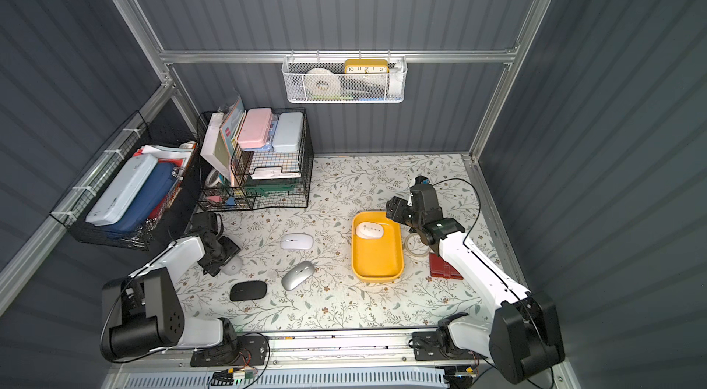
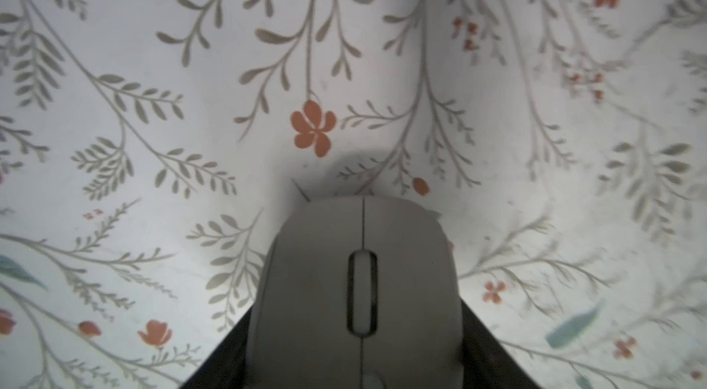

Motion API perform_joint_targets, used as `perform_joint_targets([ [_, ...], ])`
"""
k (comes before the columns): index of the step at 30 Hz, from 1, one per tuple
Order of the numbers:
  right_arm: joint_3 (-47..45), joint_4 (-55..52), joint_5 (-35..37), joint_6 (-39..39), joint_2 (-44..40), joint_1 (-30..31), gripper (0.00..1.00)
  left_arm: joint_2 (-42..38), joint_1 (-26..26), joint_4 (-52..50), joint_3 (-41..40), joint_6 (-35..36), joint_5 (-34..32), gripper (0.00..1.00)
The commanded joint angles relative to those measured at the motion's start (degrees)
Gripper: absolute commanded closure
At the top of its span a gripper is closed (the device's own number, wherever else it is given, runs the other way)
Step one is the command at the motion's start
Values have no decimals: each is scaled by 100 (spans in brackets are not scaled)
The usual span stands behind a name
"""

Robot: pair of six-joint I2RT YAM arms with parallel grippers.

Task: Put the mouse in the storage box
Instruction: Pick up the mouse from the center of the board.

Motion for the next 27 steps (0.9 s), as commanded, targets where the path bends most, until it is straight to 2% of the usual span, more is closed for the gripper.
perform_joint_targets([
  [1,-85,81,-104,29,-92,-31,27,-527,2,213,299,699,1161,78],
  [5,-78,132,-561,134,-92,-31,28,-1021,-169,476,461,952,2456,81],
  [7,-6,115,-963,204,-51,-31,29,-1207,-400,559,574,1079,2848,80],
  [12,354,-120,-1985,420,241,-15,30,-1500,-1331,627,936,1420,3046,81],
  [15,471,-28,-2464,606,358,19,31,-1543,-1779,781,1031,1722,3447,82],
  [21,731,348,-3177,897,463,326,31,-1801,-2945,1277,745,2808,3306,83],
  [27,1232,397,-3485,797,531,888,29,-2135,-3927,1838,328,4042,3273,79],
])
